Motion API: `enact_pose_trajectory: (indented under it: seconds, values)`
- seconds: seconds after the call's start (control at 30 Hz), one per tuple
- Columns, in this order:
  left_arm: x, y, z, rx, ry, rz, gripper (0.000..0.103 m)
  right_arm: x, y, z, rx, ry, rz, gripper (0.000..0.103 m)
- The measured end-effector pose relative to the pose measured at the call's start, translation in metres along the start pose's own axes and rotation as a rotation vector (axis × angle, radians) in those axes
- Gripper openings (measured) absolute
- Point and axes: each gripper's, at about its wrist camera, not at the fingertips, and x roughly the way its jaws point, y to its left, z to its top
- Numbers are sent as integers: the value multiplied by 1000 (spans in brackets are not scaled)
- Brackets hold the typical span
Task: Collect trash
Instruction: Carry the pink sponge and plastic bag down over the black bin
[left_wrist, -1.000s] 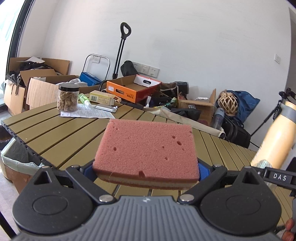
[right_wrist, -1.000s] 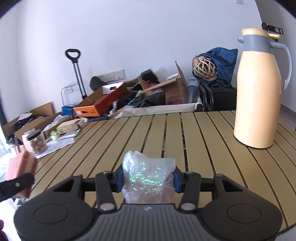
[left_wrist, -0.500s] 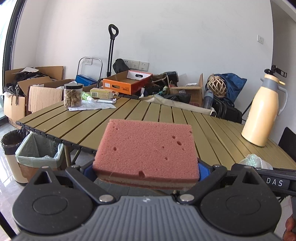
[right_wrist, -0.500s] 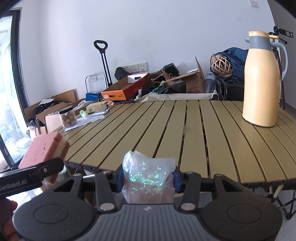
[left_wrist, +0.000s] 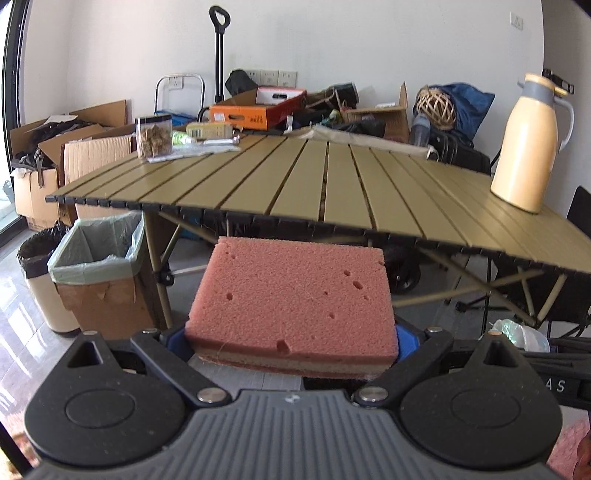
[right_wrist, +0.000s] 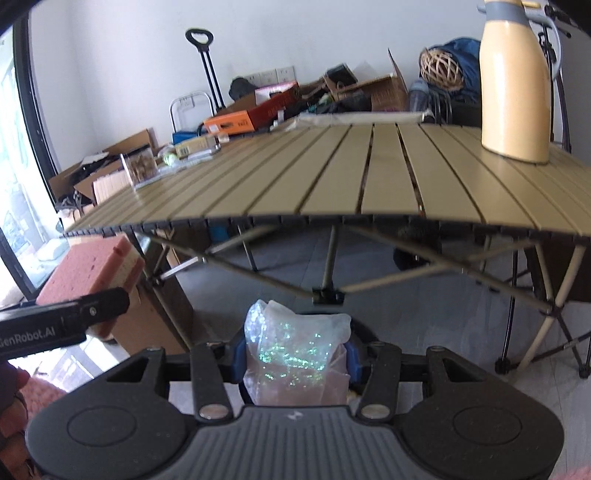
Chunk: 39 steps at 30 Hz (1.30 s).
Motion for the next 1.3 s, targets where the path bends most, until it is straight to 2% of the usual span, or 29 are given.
enact_pose_trajectory:
  seconds: [0.33,0.73,1.03,1.3]
  values:
    - [25,-12,-37,39,165,5,99,26,-14,-49,37,163,-32,48]
    - [65,-4,-71,32,348,64,99,52,-26,-70,53,279,-80,48]
    - [84,4,-80,21,406,68,99,69,-29,-73,57,328,-98,48]
    - [99,9,-82,7,444,69,99,87,-30,-62,50,342,-121,48]
